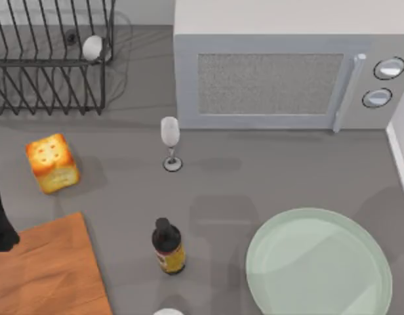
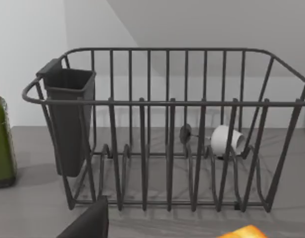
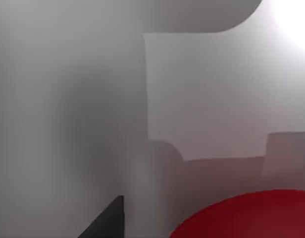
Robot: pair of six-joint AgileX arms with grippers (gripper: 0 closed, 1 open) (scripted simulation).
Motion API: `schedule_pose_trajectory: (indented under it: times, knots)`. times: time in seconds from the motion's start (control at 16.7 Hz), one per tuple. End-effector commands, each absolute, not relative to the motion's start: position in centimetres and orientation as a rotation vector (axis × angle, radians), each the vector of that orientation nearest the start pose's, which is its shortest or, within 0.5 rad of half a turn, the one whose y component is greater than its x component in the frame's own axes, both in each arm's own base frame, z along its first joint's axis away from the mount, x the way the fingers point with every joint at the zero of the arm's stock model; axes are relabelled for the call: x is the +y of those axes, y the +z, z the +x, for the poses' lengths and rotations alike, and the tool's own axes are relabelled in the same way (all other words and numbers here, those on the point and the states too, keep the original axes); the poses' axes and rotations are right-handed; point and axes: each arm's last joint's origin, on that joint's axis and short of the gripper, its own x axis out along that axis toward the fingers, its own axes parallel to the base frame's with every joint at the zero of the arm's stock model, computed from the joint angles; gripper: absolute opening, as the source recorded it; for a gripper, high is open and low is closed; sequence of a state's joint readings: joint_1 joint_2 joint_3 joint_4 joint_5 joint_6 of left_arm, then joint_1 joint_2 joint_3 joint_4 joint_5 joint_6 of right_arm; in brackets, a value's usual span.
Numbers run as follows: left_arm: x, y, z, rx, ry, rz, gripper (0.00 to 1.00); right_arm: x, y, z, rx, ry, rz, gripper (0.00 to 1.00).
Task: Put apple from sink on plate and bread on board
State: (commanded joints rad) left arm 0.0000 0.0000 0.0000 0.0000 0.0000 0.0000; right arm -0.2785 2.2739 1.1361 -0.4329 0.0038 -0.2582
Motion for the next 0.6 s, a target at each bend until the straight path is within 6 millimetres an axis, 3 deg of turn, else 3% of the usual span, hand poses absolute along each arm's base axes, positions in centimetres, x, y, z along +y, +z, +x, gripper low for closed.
schedule_pose_trajectory:
  times: [0.12, 0.18, 0.6]
  knots:
    - [-0.12, 16.0, 10.57, 0.0, 0.0, 0.0, 1.0, -9.5, 0.46, 34.04, 1.571, -0.008, 0.008, 0.02]
    - [-0.12, 16.0, 10.57, 0.0, 0.0, 0.0, 1.0, -9.5, 0.46, 34.04, 1.571, -0.008, 0.008, 0.0]
    - [-0.12, 16.0, 10.57, 0.0, 0.0, 0.0, 1.0, -9.5, 0.46, 34.04, 1.571, -0.008, 0.008, 0.0]
